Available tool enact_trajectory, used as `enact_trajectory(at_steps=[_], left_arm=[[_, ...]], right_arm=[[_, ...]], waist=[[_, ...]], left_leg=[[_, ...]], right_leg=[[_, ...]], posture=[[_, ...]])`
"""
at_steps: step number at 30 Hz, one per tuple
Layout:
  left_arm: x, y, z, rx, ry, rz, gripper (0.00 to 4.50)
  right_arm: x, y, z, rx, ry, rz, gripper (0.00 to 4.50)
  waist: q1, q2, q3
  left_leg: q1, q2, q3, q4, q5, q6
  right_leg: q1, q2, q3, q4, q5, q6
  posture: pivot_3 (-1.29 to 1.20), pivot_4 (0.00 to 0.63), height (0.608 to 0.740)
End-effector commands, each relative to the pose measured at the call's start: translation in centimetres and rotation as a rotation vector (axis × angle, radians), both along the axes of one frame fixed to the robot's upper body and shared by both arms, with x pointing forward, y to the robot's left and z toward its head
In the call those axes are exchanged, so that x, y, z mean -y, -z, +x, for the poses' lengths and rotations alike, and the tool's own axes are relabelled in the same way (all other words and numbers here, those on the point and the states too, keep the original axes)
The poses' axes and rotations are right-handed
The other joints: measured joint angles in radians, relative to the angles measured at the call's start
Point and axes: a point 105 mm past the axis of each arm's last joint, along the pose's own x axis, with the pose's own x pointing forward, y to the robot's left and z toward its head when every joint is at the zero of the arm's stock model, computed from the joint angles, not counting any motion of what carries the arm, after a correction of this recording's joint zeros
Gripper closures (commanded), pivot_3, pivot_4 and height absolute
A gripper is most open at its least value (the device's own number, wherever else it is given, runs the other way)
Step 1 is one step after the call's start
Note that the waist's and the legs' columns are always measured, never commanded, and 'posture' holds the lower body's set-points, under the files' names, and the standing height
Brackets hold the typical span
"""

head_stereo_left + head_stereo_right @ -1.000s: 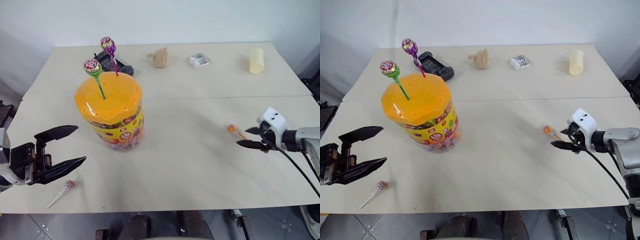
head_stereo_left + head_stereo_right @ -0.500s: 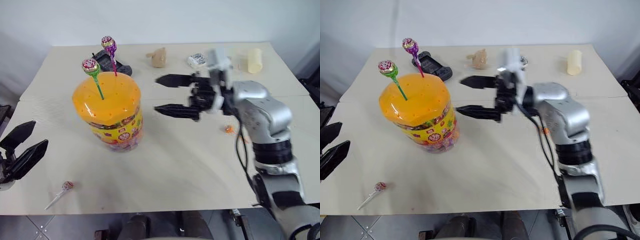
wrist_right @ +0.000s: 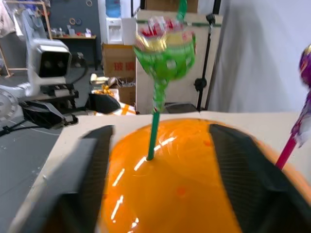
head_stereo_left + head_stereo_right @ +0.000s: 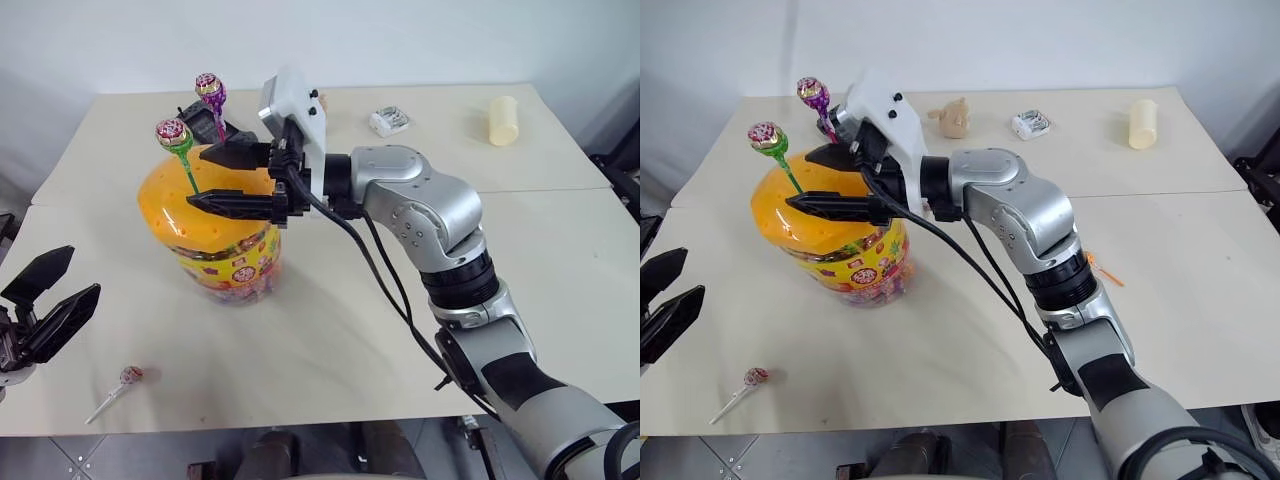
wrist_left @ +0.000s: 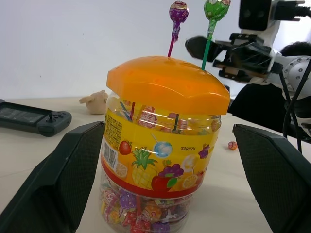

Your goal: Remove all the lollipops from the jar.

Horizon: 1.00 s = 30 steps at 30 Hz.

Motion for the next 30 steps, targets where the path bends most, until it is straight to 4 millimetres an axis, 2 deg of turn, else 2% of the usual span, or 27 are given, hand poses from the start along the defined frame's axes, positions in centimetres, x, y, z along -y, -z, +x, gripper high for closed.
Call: enact_trajectory(at_steps=[1, 6, 11, 13, 15, 19, 21, 22, 23, 25, 26, 30], left_arm=[[0.3, -1.0, -0.1, 0.041, 0.006, 0.028, 0.00], [1.0, -1.6, 0.1, 0.061, 0.042, 0.035, 0.00], [2.3, -2.7, 0.4, 0.094, 0.107, 0.046, 0.00], [3.1, -3.1, 0.5, 0.100, 0.150, 0.072, 0.00], [3.9, -3.3, 0.6, 0.100, 0.192, 0.103, 0.00], [6.2, -3.2, 0.3, 0.089, 0.305, 0.219, 0.00], [6.8, -2.9, 0.1, 0.072, 0.335, 0.250, 0.00], [7.1, -2.5, 0.0, 0.053, 0.353, 0.287, 0.00], [7.2, -1.8, -0.1, 0.022, 0.368, 0.337, 0.00], [7.3, -0.6, -0.3, -0.020, 0.379, 0.407, 0.00], [7.2, -0.3, -0.5, -0.037, 0.390, 0.403, 0.00], [7.2, 0.1, -0.7, -0.057, 0.413, 0.388, 0.00]], right_arm=[[-1.1, -1.5, -1.2, 0.046, -0.036, 0.022, 2.68], [-1.1, -2.5, -1.4, 0.041, -0.065, 0.085, 4.42], [2.0, -6.3, -1.9, 0.041, -0.190, 0.320, 4.47], [4.8, -7.9, -0.8, 0.068, -0.144, 0.410, 4.47], [7.5, -8.5, 0.7, 0.068, -0.058, 0.422, 4.47], [15.5, -5.4, 5.4, 0.075, 0.324, 0.145, 4.47], [18.4, -3.9, 6.6, 0.065, 0.449, 0.038, 4.47], [21.1, -2.4, 7.4, 0.062, 0.560, -0.053, 4.47], [25.4, 0.2, 8.4, 0.020, 0.739, -0.199, 4.47], [31.4, 3.6, 8.3, -0.019, 0.941, -0.429, 4.47], [33.6, 5.3, 7.6, -0.040, 0.991, -0.527, 4.47], [37.3, 9.1, 6.1, -0.110, 1.056, -0.704, 4.47]], waist=[[-0.001, 0.000, 0.000], [-0.003, 0.000, 0.000], [0.000, 0.000, 0.000], [0.001, 0.000, 0.000], [0.003, 0.000, 0.000], [0.009, 0.000, 0.000], [0.006, 0.000, 0.000], [0.002, 0.000, 0.000], [0.001, 0.001, 0.000], [0.004, 0.002, 0.001], [0.005, 0.003, 0.002], [-0.003, 0.006, 0.004]], left_leg=[[0.000, 0.000, 0.000, 0.000, 0.000, 0.000], [0.000, 0.000, 0.000, 0.000, 0.000, 0.000], [0.000, 0.000, 0.000, 0.000, 0.000, 0.000], [0.000, 0.000, 0.000, 0.000, 0.000, 0.000], [0.000, 0.000, -0.001, 0.000, 0.000, 0.000], [-0.001, -0.002, -0.001, 0.000, 0.000, 0.002], [-0.001, -0.003, 0.000, -0.001, -0.001, 0.003], [-0.001, -0.002, 0.001, -0.002, -0.001, 0.003], [-0.001, -0.002, 0.002, -0.003, -0.001, 0.003], [-0.001, 0.000, 0.003, -0.004, -0.001, 0.002], [-0.002, 0.000, 0.003, -0.005, -0.001, 0.002], [-0.002, 0.001, 0.007, -0.003, -0.002, 0.003]], right_leg=[[0.000, 0.000, 0.000, 0.000, 0.000, 0.000], [0.000, 0.000, 0.000, 0.000, 0.000, 0.000], [0.000, 0.000, 0.000, 0.000, 0.000, 0.000], [0.000, 0.000, 0.000, 0.000, 0.000, 0.000], [0.001, 0.000, -0.001, 0.000, 0.000, 0.000], [0.001, -0.002, -0.001, -0.001, 0.000, 0.000], [0.001, -0.003, 0.000, -0.002, 0.000, 0.000], [0.001, -0.002, 0.001, -0.003, 0.000, 0.000], [0.000, -0.002, 0.001, -0.004, 0.000, 0.000], [-0.001, -0.001, 0.001, -0.005, 0.000, 0.000], [-0.001, -0.001, 0.001, -0.006, 0.000, 0.000], [-0.003, 0.000, 0.002, -0.006, 0.000, 0.000]], posture=[[0.00, 0.150, 0.740], [0.00, 0.150, 0.740], [0.00, 0.150, 0.740], [0.00, 0.150, 0.740], [0.00, 0.150, 0.740], [0.00, 0.150, 0.740], [0.00, 0.150, 0.740], [0.00, 0.150, 0.740], [0.00, 0.150, 0.740], [0.00, 0.150, 0.740], [0.00, 0.150, 0.740], [0.00, 0.150, 0.740]])
